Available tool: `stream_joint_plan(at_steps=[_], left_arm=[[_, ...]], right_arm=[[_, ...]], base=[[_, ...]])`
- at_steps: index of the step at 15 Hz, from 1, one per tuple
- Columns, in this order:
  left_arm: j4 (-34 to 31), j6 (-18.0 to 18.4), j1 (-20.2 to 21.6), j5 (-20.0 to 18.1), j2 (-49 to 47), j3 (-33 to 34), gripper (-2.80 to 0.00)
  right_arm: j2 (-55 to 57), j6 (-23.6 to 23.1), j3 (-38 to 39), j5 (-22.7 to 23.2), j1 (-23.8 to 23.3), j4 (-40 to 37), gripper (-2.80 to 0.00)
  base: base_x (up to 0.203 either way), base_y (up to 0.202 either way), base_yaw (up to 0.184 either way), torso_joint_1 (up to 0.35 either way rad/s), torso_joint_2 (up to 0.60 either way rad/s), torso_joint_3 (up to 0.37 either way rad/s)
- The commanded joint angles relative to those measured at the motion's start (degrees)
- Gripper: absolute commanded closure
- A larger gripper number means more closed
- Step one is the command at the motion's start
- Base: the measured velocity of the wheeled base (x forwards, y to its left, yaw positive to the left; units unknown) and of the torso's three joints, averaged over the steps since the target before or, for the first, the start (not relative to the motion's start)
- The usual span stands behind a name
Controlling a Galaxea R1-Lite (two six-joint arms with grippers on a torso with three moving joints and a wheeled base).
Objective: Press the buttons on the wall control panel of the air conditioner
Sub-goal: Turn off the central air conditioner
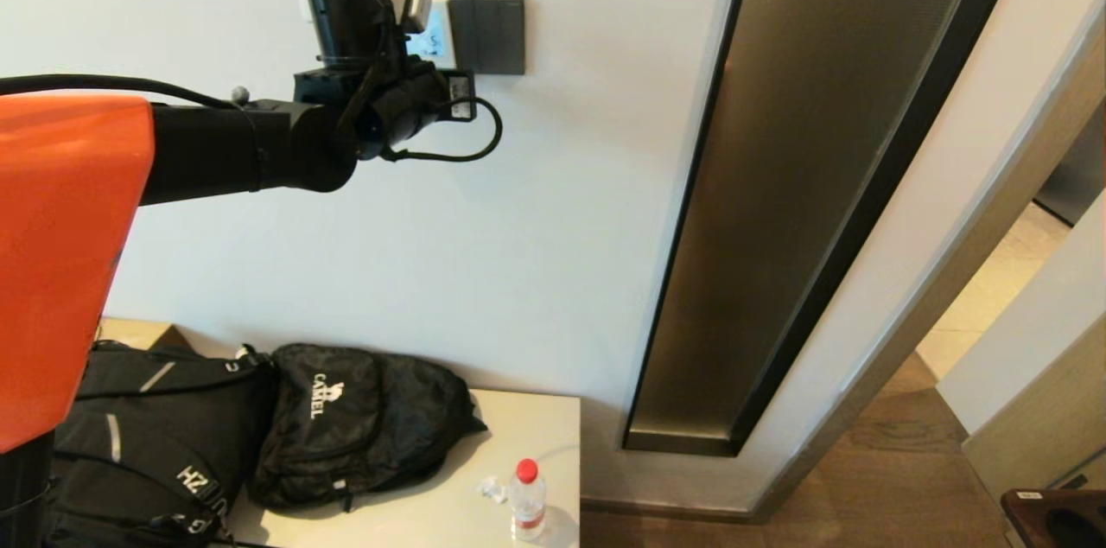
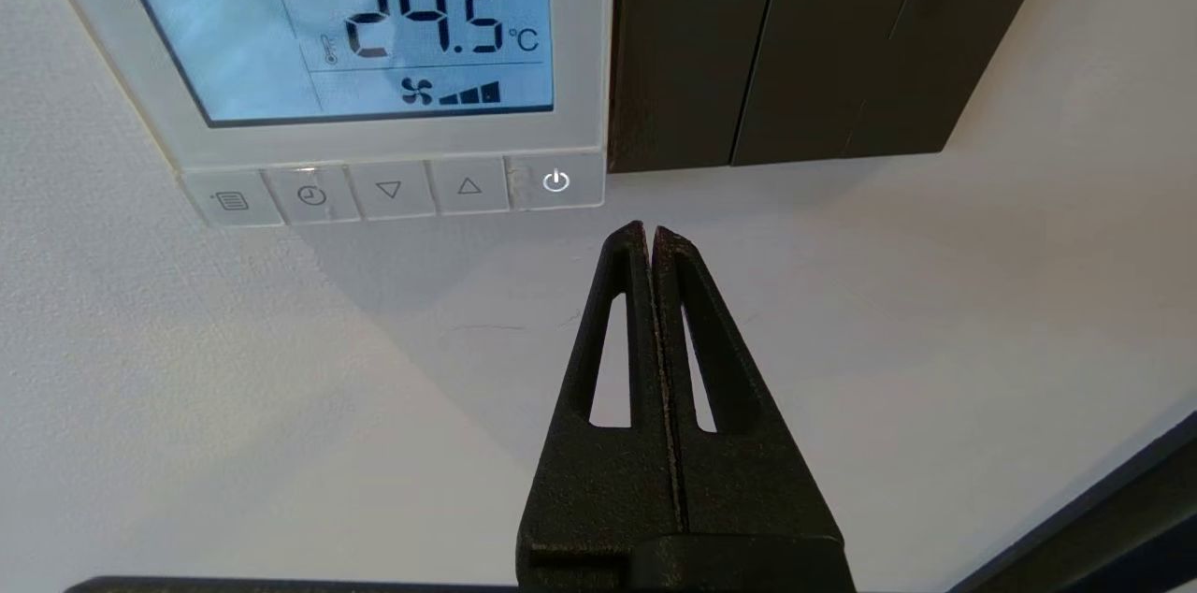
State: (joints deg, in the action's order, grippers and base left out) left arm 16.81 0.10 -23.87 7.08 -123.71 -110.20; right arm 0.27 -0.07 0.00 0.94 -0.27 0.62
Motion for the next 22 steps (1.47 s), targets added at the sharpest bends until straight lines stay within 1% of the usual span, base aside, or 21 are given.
stream_joint_plan(at_steps=[1,3,5,16,19,22], left_arm=[[0.2,0.0,0.1,0.1,0.0,-0.2,0.0],[0.5,0.2,0.1,0.7,-0.2,-0.4,0.0],[2.3,0.8,0.4,1.7,-0.7,-0.5,0.0],[5.8,1.0,1.8,1.4,-2.9,-1.1,0.0],[6.2,1.0,2.6,1.4,-3.6,-1.1,0.0],[6.3,1.0,2.6,1.4,-3.3,-1.0,0.0]], right_arm=[[0.0,0.0,0.1,0.0,0.0,0.1,0.0],[0.0,0.0,0.1,0.0,0.0,0.0,0.0],[0.0,0.0,0.1,0.0,0.0,0.0,0.0],[0.0,0.0,0.2,0.0,0.0,0.1,0.0],[0.0,0.0,0.1,0.0,0.0,0.0,0.0],[0.0,0.0,0.1,0.0,0.0,0.2,0.0]], base=[[0.0,0.0,0.0,0.0,0.0,0.0],[0.0,0.0,0.0,0.0,0.0,0.0],[0.0,0.0,0.0,0.0,0.0,0.0],[0.0,0.0,0.0,0.0,0.0,0.0],[0.0,0.0,0.0,0.0,0.0,0.0],[0.0,0.0,0.0,0.0,0.0,0.0]])
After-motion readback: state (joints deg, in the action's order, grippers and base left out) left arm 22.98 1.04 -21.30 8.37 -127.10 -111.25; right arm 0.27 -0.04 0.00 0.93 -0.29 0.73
